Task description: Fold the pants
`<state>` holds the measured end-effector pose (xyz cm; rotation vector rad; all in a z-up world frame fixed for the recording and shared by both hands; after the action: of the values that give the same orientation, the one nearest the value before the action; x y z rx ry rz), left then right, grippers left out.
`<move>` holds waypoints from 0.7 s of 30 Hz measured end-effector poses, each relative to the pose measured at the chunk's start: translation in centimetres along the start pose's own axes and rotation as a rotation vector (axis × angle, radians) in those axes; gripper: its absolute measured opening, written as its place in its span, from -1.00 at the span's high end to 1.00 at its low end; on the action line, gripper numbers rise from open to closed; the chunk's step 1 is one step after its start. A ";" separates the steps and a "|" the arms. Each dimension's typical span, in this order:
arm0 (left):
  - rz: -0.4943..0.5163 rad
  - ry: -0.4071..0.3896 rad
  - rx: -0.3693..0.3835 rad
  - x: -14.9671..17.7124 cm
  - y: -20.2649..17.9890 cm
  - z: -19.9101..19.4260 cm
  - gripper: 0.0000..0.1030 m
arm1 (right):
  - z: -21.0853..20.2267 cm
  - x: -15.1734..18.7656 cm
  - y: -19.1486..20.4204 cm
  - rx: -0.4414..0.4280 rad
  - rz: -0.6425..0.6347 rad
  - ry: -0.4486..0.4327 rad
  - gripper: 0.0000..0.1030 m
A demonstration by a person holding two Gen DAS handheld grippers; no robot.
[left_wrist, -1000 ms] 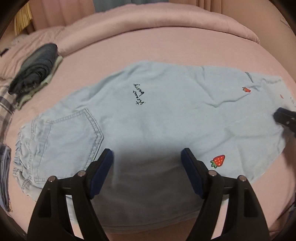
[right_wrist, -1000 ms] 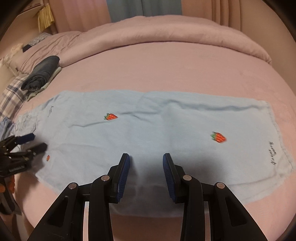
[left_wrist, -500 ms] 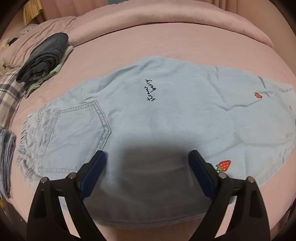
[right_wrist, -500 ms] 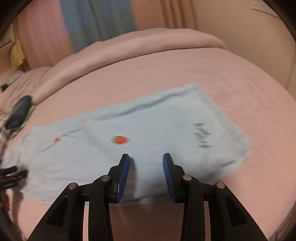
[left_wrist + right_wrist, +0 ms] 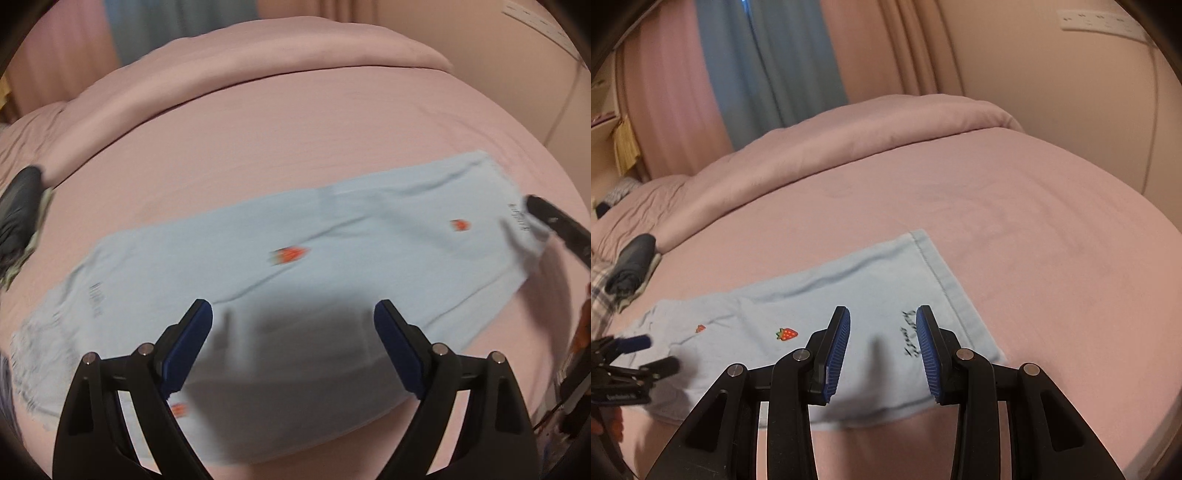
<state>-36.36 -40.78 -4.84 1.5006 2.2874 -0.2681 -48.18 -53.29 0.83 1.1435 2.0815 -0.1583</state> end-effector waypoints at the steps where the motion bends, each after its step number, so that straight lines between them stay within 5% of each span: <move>1: 0.016 0.002 0.012 -0.3 -1.2 0.3 -0.73 | 0.3 -0.1 0.1 -0.008 -0.007 0.008 0.29; 8: 0.107 0.100 -0.033 0.6 -3.4 3.2 -0.75 | 3.2 2.3 -1.1 0.011 -0.013 0.104 0.29; 13: 0.033 0.125 0.017 1.1 -2.7 3.3 -0.82 | 2.3 2.8 -1.7 -0.035 0.013 0.075 0.29; 21: 0.056 0.043 0.059 -1.4 -3.9 1.2 -0.77 | 0.6 2.0 -1.2 -0.049 0.049 0.032 0.28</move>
<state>-39.12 -43.99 -5.48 1.6123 2.2847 -0.2922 -49.40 -52.96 -1.19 1.1733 2.0724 -0.0657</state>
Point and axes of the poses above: each gripper's, at about its wrist camera, not at the fingertips, and z roughly the way its jaws point, y to its left, x to its underside, the point moved 10 cm from there along z, roughly the way its jaws point, and after that the axes turned 9 degrees about y, right-handed, at the moved point
